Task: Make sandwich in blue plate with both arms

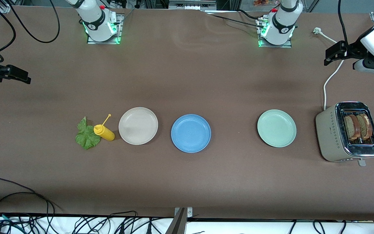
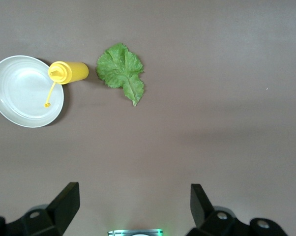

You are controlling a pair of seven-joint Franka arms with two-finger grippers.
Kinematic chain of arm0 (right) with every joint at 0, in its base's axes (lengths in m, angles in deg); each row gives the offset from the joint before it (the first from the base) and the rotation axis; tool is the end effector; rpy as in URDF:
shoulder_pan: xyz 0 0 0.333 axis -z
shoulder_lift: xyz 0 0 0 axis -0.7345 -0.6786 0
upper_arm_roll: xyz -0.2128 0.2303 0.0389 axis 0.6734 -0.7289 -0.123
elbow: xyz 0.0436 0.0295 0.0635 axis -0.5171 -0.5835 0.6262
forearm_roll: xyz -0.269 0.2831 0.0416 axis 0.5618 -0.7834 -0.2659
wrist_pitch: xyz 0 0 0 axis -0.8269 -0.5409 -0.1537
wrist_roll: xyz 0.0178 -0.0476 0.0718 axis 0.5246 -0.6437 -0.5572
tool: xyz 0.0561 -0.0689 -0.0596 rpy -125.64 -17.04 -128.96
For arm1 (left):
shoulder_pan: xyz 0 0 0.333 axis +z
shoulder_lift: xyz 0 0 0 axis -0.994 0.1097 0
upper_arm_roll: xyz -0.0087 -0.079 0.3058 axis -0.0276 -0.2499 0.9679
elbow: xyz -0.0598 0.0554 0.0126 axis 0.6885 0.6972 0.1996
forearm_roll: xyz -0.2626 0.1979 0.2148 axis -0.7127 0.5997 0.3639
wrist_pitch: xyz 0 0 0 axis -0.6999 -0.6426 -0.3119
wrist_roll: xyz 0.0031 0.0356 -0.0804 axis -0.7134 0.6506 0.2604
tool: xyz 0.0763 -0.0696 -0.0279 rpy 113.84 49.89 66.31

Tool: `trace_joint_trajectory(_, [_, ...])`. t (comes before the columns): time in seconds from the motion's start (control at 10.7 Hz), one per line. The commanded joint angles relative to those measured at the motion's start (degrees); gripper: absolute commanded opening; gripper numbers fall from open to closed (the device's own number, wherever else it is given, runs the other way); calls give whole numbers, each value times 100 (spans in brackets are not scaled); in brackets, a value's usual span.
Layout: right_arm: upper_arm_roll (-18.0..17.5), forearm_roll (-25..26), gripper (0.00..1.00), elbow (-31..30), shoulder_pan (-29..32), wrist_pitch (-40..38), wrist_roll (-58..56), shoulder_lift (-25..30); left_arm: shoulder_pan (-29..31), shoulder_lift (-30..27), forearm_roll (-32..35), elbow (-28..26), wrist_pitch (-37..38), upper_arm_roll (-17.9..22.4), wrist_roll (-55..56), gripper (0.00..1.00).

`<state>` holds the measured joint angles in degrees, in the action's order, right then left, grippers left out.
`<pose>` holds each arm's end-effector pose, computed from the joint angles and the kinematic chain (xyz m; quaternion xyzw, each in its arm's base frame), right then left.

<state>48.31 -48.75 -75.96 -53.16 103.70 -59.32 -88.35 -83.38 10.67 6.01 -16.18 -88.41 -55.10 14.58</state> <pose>0.5715 -0.0304 0.5907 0.9976 -0.0233 -0.0631 0.0135 0.5165 -0.0232 0.6222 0.9961 -0.0563 -0.0667 0.0099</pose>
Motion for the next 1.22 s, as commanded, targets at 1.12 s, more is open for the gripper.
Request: trace_joint_trajectory(1.12, [-4,73,100,86,0,-114,-68,-4,152,292,179,159,32,69,-100,100])
